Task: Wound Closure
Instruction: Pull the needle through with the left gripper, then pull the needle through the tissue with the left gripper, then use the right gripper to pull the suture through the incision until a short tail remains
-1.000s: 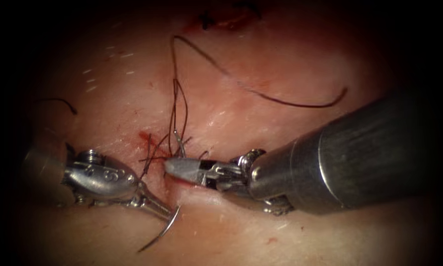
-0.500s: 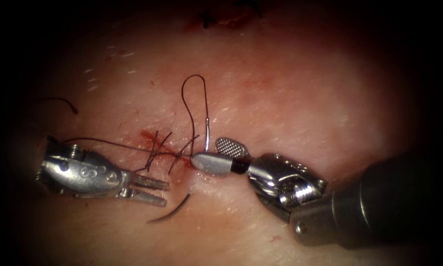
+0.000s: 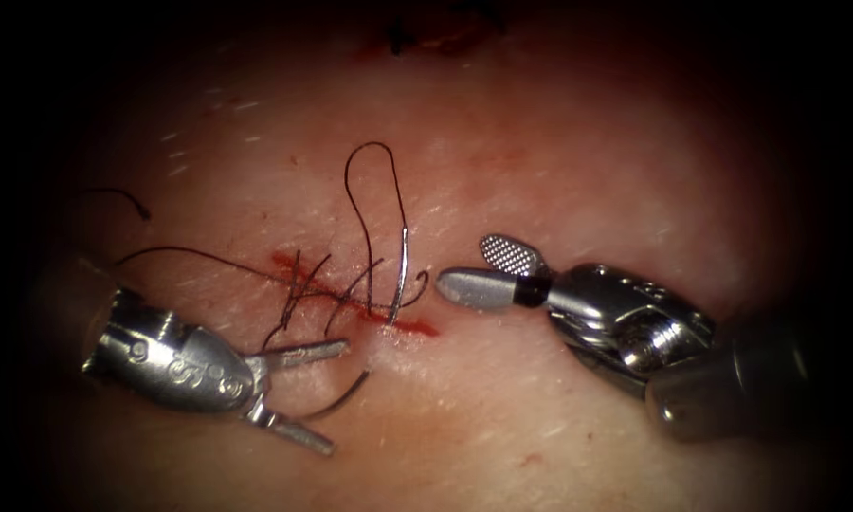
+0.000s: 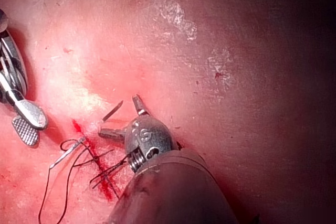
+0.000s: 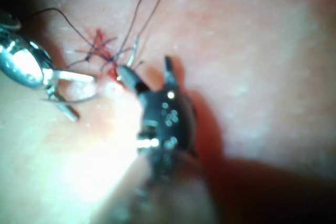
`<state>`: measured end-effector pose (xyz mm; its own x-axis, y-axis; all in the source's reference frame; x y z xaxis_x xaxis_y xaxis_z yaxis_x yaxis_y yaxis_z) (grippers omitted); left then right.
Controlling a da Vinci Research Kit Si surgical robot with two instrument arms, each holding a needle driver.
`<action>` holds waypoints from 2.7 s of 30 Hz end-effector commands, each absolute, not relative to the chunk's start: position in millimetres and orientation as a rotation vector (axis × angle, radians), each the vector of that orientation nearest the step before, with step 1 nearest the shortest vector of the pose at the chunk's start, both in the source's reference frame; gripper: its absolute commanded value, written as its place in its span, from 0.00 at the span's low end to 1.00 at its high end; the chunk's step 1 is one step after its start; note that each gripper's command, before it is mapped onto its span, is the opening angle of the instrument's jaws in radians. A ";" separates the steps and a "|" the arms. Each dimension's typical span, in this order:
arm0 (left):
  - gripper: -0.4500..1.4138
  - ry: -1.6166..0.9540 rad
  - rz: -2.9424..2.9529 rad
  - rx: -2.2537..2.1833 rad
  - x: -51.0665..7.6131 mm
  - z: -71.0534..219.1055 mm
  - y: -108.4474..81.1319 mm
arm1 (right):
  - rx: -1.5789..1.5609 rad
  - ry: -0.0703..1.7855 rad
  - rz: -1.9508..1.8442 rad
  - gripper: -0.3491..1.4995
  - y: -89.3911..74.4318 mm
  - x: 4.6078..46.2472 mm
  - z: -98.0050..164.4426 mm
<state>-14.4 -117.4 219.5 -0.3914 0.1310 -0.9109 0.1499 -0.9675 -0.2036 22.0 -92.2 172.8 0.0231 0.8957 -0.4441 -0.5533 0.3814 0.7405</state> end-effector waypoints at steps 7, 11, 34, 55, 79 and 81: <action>0.53 0.308 -2.520 1.831 -17.5 217.5 -117.8 | 0.416 1.038 1.162 0.92 -93.9 22.2 174.2; 0.16 0.316 -2.514 1.835 -18.1 218.1 -116.9 | 0.416 1.038 1.161 0.92 -94.1 22.3 174.2; 0.00 1.505 -2.328 1.904 -14.5 209.0 -115.8 | 0.422 1.038 1.158 0.91 -94.5 22.6 173.8; 0.00 0.541 -2.536 2.174 -12.1 200.0 -101.4 | 0.409 1.043 1.138 0.91 -94.4 22.6 173.6; 0.00 0.179 -2.583 2.308 -10.4 195.4 -92.0 | 0.315 0.994 0.860 0.90 -94.1 23.4 169.9; 0.00 0.143 -2.576 2.327 -10.2 194.9 -90.6 | 0.316 0.994 0.859 0.90 -94.2 23.4 169.9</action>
